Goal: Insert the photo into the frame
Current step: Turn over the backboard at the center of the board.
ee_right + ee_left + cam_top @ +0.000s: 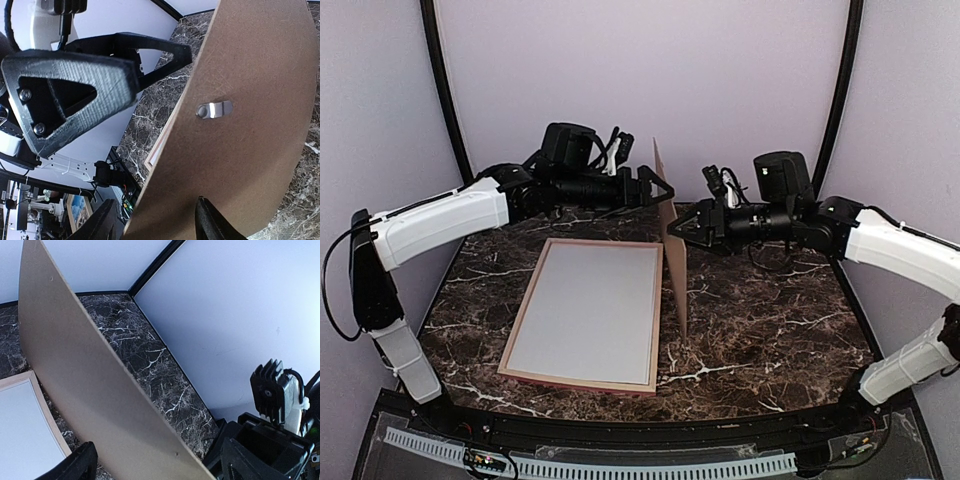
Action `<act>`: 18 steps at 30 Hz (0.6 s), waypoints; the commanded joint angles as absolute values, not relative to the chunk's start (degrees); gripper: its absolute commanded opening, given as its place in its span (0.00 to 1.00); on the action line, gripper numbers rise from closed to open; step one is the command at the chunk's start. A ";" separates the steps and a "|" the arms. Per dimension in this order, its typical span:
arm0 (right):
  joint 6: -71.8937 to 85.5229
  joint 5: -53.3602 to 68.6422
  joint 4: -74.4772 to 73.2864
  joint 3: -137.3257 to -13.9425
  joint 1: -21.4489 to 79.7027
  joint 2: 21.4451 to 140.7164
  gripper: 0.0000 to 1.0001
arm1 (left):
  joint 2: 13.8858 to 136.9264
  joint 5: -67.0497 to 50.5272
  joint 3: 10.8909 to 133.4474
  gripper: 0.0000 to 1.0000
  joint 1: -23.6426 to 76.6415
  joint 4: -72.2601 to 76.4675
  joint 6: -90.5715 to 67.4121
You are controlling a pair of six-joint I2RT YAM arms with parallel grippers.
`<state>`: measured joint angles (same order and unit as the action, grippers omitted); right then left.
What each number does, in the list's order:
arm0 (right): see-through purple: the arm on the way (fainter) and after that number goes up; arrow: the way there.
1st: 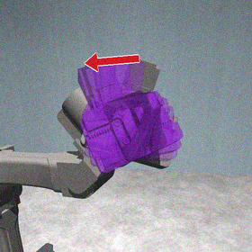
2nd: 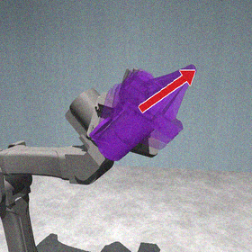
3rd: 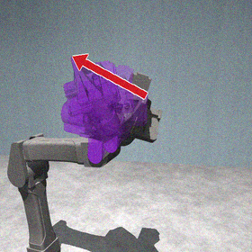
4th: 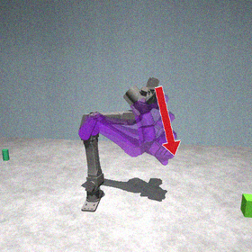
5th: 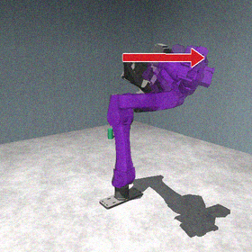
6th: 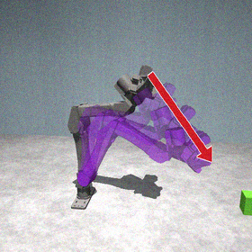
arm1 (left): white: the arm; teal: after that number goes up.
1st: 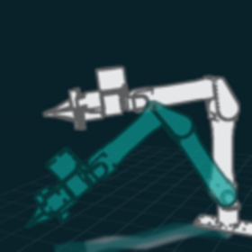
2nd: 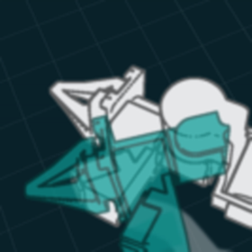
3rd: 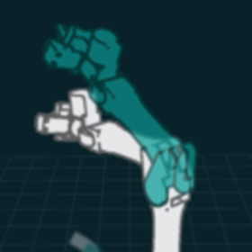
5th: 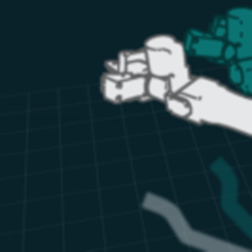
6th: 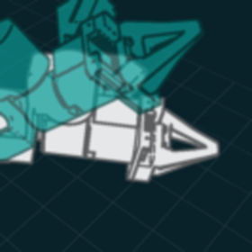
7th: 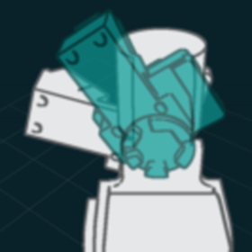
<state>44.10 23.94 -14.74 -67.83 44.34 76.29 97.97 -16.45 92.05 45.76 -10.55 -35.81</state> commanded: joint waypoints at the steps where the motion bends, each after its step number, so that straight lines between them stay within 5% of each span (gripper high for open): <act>1: 44.43 23.81 -11.61 -69.89 45.64 77.53 0.55 | 99.26 -17.76 95.15 0.88 44.89 -11.37 -36.15; 18: 44.90 26.10 -7.89 -68.14 46.67 79.74 0.57 | 103.43 -14.44 99.26 0.80 43.76 -18.56 -36.10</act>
<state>44.69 24.62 -11.53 -68.60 46.15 79.24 104.03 -15.81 97.86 43.88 -15.53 -36.51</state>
